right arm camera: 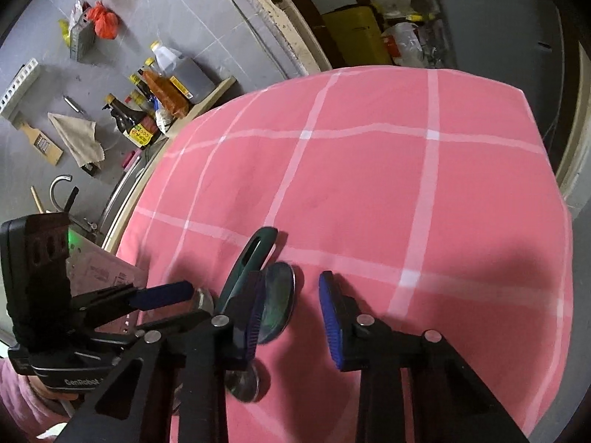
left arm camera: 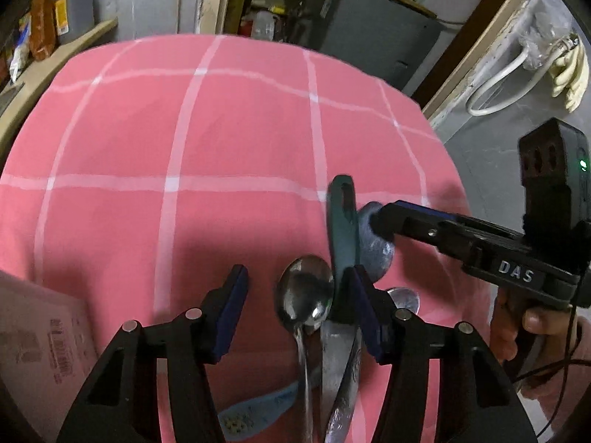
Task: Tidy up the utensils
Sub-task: 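Close the left tool on the metal spoons while the right tool grasps the green-handled knife, then lift the spoons and green-handled knife to the white holder and open both tools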
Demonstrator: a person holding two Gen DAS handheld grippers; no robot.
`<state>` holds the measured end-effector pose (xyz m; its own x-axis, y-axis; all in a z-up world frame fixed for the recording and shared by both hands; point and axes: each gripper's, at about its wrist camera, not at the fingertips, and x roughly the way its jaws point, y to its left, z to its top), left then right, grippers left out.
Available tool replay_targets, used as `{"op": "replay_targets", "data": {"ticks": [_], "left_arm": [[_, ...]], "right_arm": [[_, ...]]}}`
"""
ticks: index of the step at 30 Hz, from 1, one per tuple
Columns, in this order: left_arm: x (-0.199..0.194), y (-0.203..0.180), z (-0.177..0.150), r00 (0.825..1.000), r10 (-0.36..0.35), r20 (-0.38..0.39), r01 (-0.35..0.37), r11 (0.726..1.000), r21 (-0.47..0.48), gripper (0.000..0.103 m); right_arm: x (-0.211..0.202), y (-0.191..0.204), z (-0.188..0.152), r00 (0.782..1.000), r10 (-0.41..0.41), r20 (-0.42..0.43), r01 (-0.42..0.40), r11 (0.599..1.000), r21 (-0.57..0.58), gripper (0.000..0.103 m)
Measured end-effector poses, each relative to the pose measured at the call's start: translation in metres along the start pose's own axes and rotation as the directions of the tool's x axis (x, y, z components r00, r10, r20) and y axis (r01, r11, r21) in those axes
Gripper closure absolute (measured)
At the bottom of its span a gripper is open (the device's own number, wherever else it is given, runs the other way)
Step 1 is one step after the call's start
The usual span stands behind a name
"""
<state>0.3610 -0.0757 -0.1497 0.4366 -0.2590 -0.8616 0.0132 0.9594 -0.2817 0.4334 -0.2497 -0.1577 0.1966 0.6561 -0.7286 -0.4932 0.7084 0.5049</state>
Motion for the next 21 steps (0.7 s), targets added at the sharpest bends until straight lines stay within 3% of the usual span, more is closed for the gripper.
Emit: {"op": "replay_targets", "data": {"ticks": [2,6,9,15,21], "left_arm": [[0.000,0.000,0.001,1.000,-0.017,-0.006,0.017,1.000,0.000,0.068],[0.000,0.003,0.001,0.998,-0.062,-0.028,0.061,0.997,-0.039,0.076],[-0.001,0.012,0.004,0.995,-0.085,-0.044,0.081,0.993,-0.088,0.092],[-0.003,0.013,0.007,0.992,-0.117,-0.055,0.110,0.988,-0.112,0.096],[-0.015,0.014,0.009,0.988,-0.148,-0.044,0.143,0.984,-0.110,0.102]], "right_arm": [[0.003,0.000,0.003,1.000,0.015,-0.008,-0.015,1.000,-0.008,0.081],[0.010,0.002,0.002,0.998,0.042,-0.041,-0.043,0.998,-0.034,0.087],[0.010,-0.003,0.002,0.995,0.079,-0.056,-0.079,0.997,0.001,0.089],[0.010,-0.007,-0.001,0.994,0.094,-0.056,-0.091,0.995,0.049,0.095],[-0.001,0.001,-0.009,0.999,0.031,-0.020,-0.031,0.999,0.039,0.098]]}}
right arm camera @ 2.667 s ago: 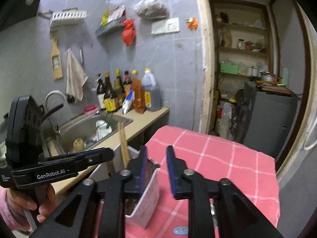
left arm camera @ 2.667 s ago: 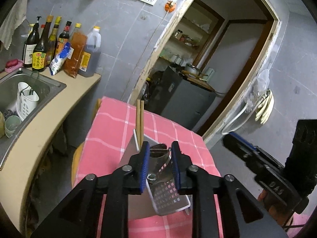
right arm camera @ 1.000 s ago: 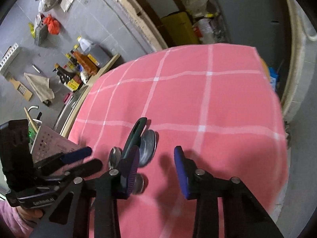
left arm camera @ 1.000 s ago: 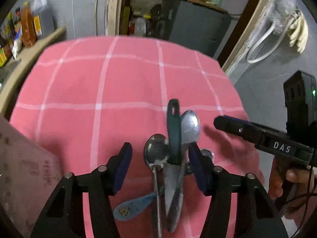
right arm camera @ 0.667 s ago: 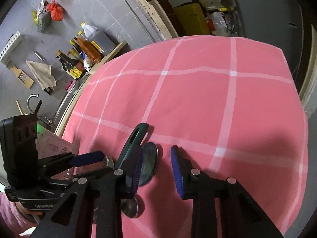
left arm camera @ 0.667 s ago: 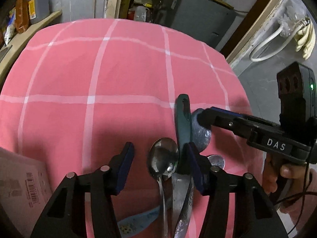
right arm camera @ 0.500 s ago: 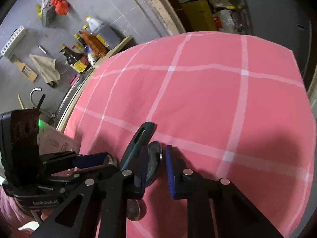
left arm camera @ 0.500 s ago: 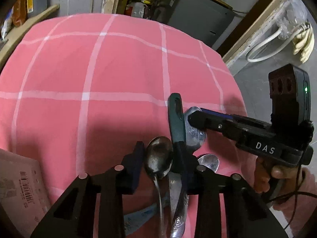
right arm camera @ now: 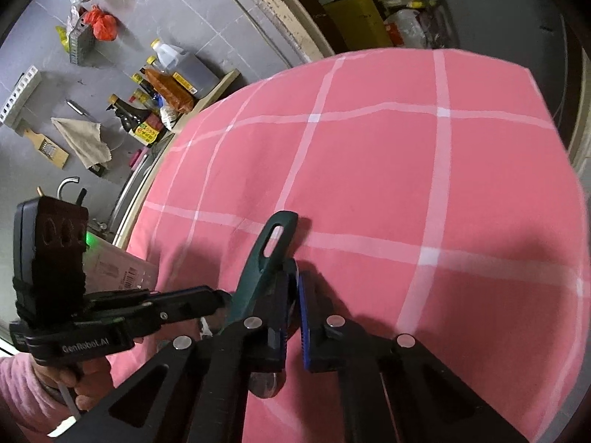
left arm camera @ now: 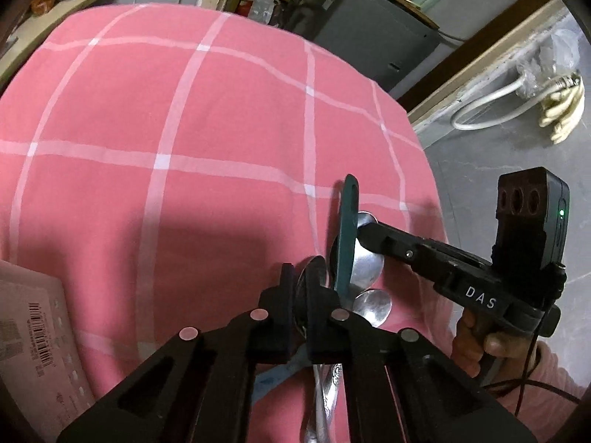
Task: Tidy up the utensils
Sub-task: 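Lift the spoons and green-handled knife to the white holder and open both tools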
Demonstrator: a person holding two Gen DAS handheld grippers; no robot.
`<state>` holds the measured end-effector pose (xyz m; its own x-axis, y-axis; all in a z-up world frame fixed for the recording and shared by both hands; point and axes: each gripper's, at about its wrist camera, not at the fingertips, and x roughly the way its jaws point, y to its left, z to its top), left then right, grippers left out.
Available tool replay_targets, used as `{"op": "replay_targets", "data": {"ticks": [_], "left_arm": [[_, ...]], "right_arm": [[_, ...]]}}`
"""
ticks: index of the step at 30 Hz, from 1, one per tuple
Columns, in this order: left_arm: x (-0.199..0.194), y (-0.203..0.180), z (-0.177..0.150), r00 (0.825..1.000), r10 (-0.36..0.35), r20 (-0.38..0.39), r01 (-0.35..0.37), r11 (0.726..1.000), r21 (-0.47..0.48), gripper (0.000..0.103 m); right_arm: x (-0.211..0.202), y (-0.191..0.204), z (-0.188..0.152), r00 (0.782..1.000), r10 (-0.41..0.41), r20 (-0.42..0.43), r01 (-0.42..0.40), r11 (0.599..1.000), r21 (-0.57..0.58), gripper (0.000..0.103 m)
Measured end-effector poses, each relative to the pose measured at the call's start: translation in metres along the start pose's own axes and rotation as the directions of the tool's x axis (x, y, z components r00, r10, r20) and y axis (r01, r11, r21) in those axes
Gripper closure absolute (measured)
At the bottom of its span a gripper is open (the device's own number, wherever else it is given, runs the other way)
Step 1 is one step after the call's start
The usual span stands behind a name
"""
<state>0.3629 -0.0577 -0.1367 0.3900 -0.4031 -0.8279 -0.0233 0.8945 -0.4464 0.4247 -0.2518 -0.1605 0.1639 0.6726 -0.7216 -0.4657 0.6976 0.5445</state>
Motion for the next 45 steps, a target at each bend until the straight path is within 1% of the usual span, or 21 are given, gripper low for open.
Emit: {"op": "replay_targets", "data": {"ticks": [5,12,15,21,23,24,26,29,30,32,34,36,38,40,42,43,45], "left_arm": [[-0.001,-0.003,0.002,0.999,-0.038,-0.012,0.037,0.999,-0.010,0.102],[0.009,-0.001,0.008,0.994,-0.093,-0.062,0.090,0.995,-0.050,0.102],[0.013,0.000,0.011,0.990,-0.103,-0.098,0.097,0.993,-0.064,0.101],[0.019,0.004,0.010,0.984,-0.091,-0.155,0.081,0.994,-0.071,0.101],[0.019,0.008,0.009,0.981,-0.110,-0.161,0.097,0.992,-0.086,0.101],[0.021,0.011,0.008,0.975,-0.130,-0.180,0.114,0.989,-0.100,0.101],[0.021,0.015,0.008,0.969,-0.162,-0.186,0.139,0.982,-0.127,0.101],[0.022,0.017,0.010,0.965,-0.181,-0.188,0.156,0.977,-0.143,0.101],[0.022,0.017,0.011,0.965,-0.186,-0.187,0.160,0.976,-0.146,0.101],[0.023,0.014,0.012,0.968,-0.169,-0.186,0.147,0.981,-0.129,0.101],[0.022,0.010,0.010,0.974,-0.144,-0.176,0.127,0.986,-0.105,0.102],[0.017,0.006,0.007,0.978,-0.137,-0.156,0.124,0.988,-0.093,0.103],[0.007,0.001,0.003,0.987,-0.114,-0.117,0.107,0.992,-0.066,0.103],[-0.005,-0.004,0.001,0.994,-0.092,-0.064,0.089,0.995,-0.051,0.103],[-0.020,-0.009,-0.002,0.997,-0.081,-0.004,0.081,0.996,-0.032,0.103],[-0.032,-0.015,-0.003,0.997,-0.067,0.044,0.067,0.998,-0.007,0.103],[-0.051,-0.023,-0.006,0.992,-0.045,0.114,0.041,0.998,0.038,0.103]], "right_arm": [[-0.009,0.006,-0.008,0.998,-0.048,0.032,0.048,0.999,0.014,0.099],[-0.015,0.001,-0.017,0.997,-0.060,0.047,0.057,0.996,0.067,0.099],[-0.016,0.001,-0.018,0.997,-0.066,0.050,0.062,0.995,0.074,0.099],[-0.015,0.002,-0.019,0.996,-0.076,0.053,0.071,0.994,0.083,0.099],[-0.014,0.002,-0.018,0.996,-0.078,0.054,0.073,0.994,0.087,0.099],[-0.014,0.002,-0.018,0.995,-0.078,0.055,0.073,0.993,0.090,0.099],[-0.014,0.001,-0.019,0.995,-0.079,0.055,0.074,0.993,0.097,0.099],[-0.014,-0.002,-0.020,0.995,-0.076,0.059,0.069,0.991,0.113,0.099],[-0.015,-0.002,-0.021,0.995,-0.075,0.060,0.068,0.991,0.117,0.099],[-0.015,-0.003,-0.021,0.995,-0.075,0.062,0.067,0.990,0.127,0.099],[-0.016,-0.002,-0.022,0.994,-0.081,0.067,0.072,0.989,0.131,0.099],[-0.020,0.001,-0.024,0.992,-0.098,0.081,0.087,0.988,0.126,0.099],[-0.027,0.007,-0.027,0.986,-0.127,0.107,0.115,0.987,0.111,0.100],[-0.036,0.014,-0.030,0.977,-0.160,0.137,0.148,0.984,0.097,0.100],[-0.048,0.023,-0.033,0.964,-0.198,0.178,0.187,0.980,0.074,0.100],[-0.053,0.027,-0.034,0.957,-0.213,0.197,0.205,0.977,0.062,0.100],[-0.066,0.040,-0.036,0.938,-0.247,0.243,0.249,0.968,0.023,0.100]]}}
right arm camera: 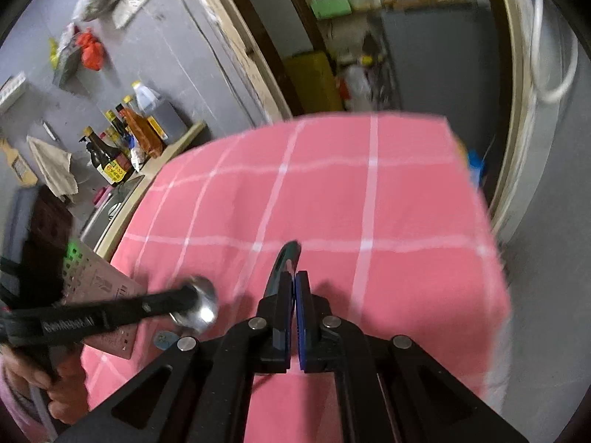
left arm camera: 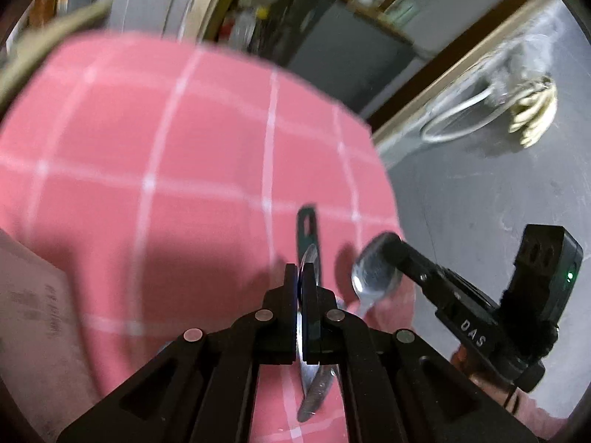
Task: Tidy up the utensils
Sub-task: 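Lift the spoons and green-handled knife to the white holder and open both tools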
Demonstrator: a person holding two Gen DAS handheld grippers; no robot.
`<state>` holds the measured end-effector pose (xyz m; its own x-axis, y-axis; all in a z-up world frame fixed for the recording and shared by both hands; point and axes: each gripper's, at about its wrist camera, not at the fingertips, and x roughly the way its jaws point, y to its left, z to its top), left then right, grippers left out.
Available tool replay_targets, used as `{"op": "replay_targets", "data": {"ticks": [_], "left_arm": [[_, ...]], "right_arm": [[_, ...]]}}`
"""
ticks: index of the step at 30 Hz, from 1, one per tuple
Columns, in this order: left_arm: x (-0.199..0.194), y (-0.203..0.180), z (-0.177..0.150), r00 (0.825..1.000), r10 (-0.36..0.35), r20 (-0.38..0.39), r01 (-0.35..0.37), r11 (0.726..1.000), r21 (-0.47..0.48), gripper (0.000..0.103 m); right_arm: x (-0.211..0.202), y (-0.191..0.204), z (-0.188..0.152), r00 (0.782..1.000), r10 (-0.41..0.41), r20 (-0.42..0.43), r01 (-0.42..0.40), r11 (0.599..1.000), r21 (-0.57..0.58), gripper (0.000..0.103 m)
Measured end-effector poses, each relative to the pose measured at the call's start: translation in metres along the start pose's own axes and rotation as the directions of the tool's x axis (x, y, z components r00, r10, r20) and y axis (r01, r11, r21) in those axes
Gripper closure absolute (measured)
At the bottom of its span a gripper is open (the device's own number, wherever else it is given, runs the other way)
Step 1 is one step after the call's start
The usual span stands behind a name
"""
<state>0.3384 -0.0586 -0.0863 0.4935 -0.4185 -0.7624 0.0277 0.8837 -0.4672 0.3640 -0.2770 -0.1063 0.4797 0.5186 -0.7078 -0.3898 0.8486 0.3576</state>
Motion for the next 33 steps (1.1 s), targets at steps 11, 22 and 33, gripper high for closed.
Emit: {"op": "replay_targets", "data": {"ticks": [11,22,33], "left_arm": [[-0.117,-0.039,0.004,0.910,0.009,0.415,-0.066,0.990,0.123,0.103],[-0.230,-0.011,-0.001,0.695,0.102,0.711,-0.225,0.971,0.081,0.103],[-0.234,0.054,-0.036,0.602,0.168,0.781,-0.339,0.939,0.059,0.103]], "right_arm": [[-0.078,0.058,0.019,0.956,-0.069,0.285,0.113,0.983,-0.141,0.101],[-0.134,0.162,0.058,0.824,0.088,0.560,0.062,0.968,-0.244,0.101],[-0.096,0.257,0.039,0.808,0.162,0.567,0.112,0.902,-0.417,0.101]]}}
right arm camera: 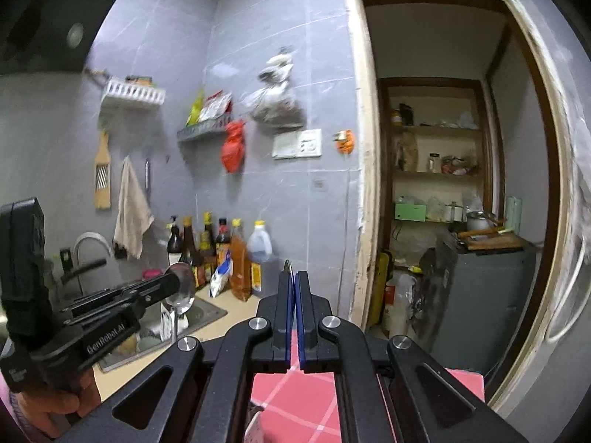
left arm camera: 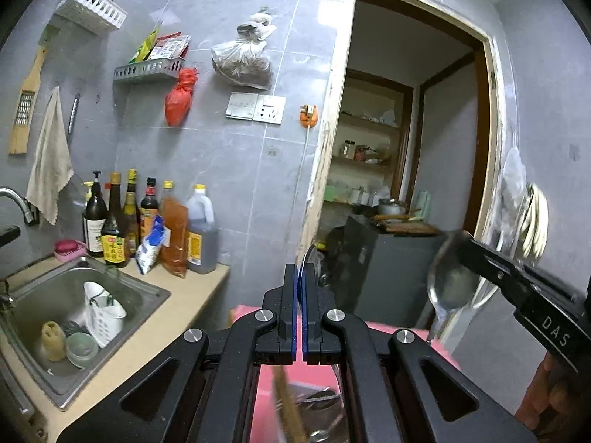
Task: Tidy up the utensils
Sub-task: 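Lift the spoons and green-handled knife to the white holder and open both tools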
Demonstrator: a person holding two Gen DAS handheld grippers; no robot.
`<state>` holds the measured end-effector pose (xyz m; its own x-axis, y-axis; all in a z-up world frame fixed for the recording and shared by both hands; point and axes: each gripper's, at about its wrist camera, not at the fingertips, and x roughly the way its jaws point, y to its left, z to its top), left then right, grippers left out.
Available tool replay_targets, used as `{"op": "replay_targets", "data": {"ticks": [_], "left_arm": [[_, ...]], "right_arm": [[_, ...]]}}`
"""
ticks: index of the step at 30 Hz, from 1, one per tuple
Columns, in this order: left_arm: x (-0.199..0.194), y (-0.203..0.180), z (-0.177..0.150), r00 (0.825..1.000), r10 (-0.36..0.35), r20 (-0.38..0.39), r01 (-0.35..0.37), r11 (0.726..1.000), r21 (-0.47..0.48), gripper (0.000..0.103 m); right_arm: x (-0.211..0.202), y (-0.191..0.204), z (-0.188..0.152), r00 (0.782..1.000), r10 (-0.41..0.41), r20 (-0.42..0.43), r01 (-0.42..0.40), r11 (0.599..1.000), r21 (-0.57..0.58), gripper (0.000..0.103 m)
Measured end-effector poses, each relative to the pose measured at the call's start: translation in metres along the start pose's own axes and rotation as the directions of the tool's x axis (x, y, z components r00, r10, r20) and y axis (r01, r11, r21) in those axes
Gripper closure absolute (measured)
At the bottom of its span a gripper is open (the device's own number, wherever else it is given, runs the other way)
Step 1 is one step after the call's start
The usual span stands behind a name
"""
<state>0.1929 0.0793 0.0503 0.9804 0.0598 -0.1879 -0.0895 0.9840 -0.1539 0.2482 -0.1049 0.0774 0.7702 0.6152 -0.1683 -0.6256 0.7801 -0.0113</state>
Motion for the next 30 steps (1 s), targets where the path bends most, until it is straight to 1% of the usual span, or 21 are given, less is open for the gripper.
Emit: {"op": "replay_targets", "data": {"ticks": [4,8,10,15,20,26,30], "left_arm": [[0.001,-0.001,-0.018,1.000,0.003,-0.005,-0.003,0.998,0.070,0.103],[0.005,0.001,-0.034,1.000,-0.005,-0.013,0.007,0.994,0.109,0.103],[0.008,0.001,-0.043,0.999,-0.014,-0.030,0.018,0.992,0.123,0.103],[0.017,0.006,-0.056,0.995,-0.036,-0.088,0.046,0.993,0.109,0.103],[0.020,0.012,-0.057,0.993,-0.026,-0.118,0.033,0.998,0.059,0.103],[0.014,0.006,-0.058,0.995,-0.028,-0.099,0.037,0.995,0.090,0.103],[0.017,0.006,-0.057,0.993,-0.029,-0.110,0.039,0.995,0.091,0.103]], "right_arm": [[0.008,0.019,-0.021,0.999,-0.003,-0.044,0.001,0.999,-0.040,0.101],[0.012,0.028,-0.039,0.995,-0.009,-0.095,0.003,0.998,-0.065,0.101],[0.015,0.031,-0.048,0.992,-0.011,-0.123,0.002,0.997,-0.075,0.101],[0.022,0.033,-0.066,0.982,-0.004,-0.186,-0.007,0.998,-0.058,0.100],[0.027,0.033,-0.079,0.971,0.012,-0.237,-0.020,0.999,-0.030,0.100],[0.029,0.035,-0.087,0.965,0.022,-0.261,-0.027,1.000,-0.016,0.100],[0.032,0.036,-0.088,0.963,0.028,-0.268,-0.031,1.000,-0.007,0.100]]}}
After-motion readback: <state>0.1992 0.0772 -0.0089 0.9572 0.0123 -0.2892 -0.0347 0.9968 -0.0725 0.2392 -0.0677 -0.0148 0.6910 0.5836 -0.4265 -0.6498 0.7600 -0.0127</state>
